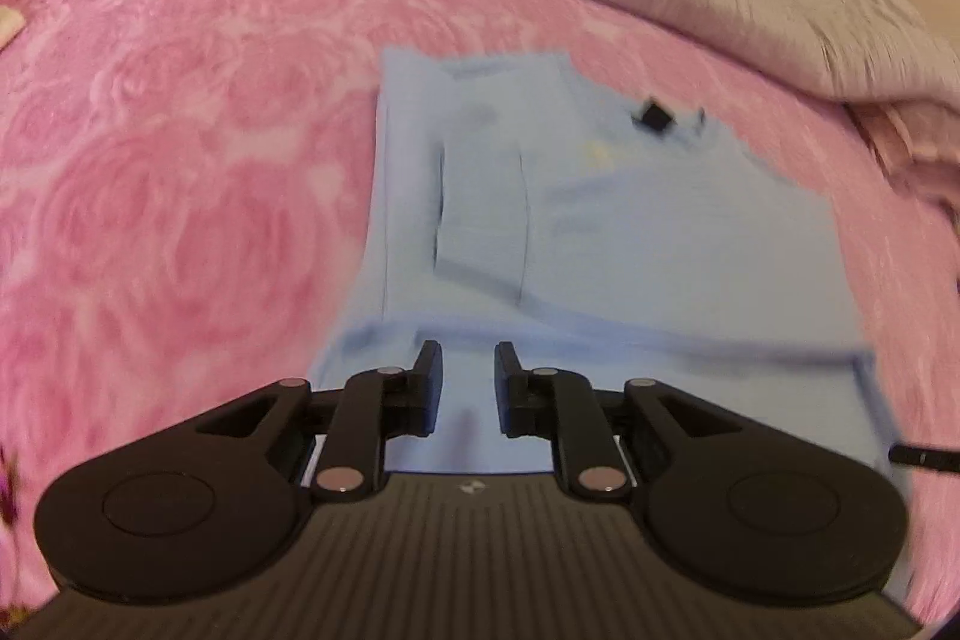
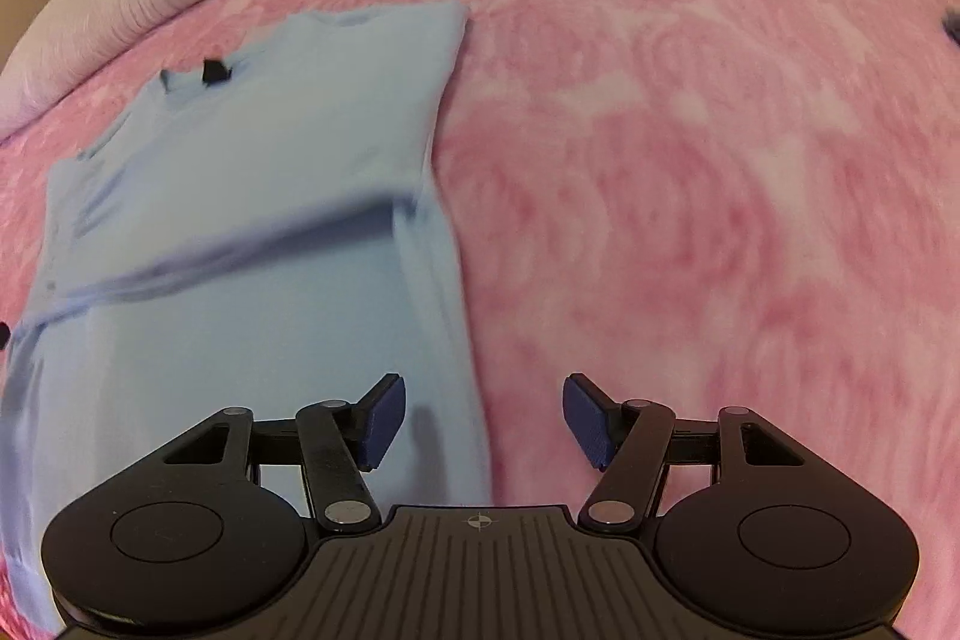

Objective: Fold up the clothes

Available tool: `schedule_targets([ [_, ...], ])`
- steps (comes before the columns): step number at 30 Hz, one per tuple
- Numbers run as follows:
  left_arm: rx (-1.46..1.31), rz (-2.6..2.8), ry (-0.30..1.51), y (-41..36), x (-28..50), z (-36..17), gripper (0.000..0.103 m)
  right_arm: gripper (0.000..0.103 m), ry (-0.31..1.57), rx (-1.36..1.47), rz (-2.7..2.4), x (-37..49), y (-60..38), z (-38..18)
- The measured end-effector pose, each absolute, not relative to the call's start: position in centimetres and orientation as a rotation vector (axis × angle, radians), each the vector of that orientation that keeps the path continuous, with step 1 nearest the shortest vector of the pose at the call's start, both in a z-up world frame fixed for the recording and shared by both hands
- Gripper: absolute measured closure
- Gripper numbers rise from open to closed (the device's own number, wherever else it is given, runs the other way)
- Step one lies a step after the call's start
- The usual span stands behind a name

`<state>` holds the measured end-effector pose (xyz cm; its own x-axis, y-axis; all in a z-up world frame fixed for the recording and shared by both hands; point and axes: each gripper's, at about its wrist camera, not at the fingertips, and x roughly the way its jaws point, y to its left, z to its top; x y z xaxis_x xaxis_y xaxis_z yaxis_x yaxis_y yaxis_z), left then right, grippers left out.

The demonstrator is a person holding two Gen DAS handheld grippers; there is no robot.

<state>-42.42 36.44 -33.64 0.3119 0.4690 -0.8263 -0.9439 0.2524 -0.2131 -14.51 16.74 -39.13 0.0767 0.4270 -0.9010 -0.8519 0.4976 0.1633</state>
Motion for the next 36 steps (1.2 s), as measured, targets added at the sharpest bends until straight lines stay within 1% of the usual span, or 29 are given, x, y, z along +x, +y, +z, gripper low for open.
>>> schedule_targets([
  [1, -0.816, 1.067, 0.715, 35.7, -42.9, -34.5, 0.09, 0.04, 1.107, -0.476, 1.006, -15.3, 16.2, -39.7],
  [3, -0.834, 1.039, 0.706, 34.7, -44.2, -36.6, 0.09, 0.04, 1.01, -0.478, 1.013, -16.9, 15.1, -40.2],
  [5, -0.801, 1.002, 0.629, 33.6, -45.6, -37.3, 0.09, 0.04, 0.917, -0.467, 1.016, -18.3, 13.9, -40.5],
  [11, -0.755, 0.912, 0.549, 31.9, -48.4, -37.6, 0.09, 0.04, 0.852, -0.356, 0.981, -20.0, 10.8, -40.9],
  [14, -0.717, 0.862, 0.529, 31.0, -49.9, -38.1, 0.09, 0.04, 0.79, -0.326, 0.99, -20.9, 9.1, -41.3],
  [19, -0.629, 0.841, 0.486, 27.0, -51.4, -38.8, 0.09, 0.04, 0.682, -0.316, 1.006, -23.2, 5.5, -42.1],
  [22, -0.585, 0.867, 0.516, 22.9, -52.0, -38.6, 0.09, 0.04, 0.69, -0.307, 0.974, -24.6, 2.3, -41.7],
  [27, -0.715, 0.983, 0.515, 17.7, -55.4, -36.7, 0.087, 0.04, 0.822, -0.324, 0.93, -26.5, -2.5, -39.6],
  [29, -0.784, 1.024, 0.444, 16.5, -57.1, -36.2, 0.085, 0.04, 0.842, -0.305, 0.911, -26.6, -4.3, -39.2],
  [32, -0.883, 1.009, 0.344, 15.8, -58.8, -35.2, 0.075, 0.04, 0.851, -0.201, 0.908, -26.3, -6.4, -38.1],
  [34, -0.917, 0.997, 0.282, 16.0, -59.4, -34.8, 0.067, 0.04, 0.874, -0.06, 0.974, -25.4, -7.0, -37.3],
  [36, -0.966, 1.008, 0.249, 17.0, -59.6, -35.3, 0.067, 0.04, 0.931, 0.032, 0.996, -24.1, -6.0, -37.5],
])
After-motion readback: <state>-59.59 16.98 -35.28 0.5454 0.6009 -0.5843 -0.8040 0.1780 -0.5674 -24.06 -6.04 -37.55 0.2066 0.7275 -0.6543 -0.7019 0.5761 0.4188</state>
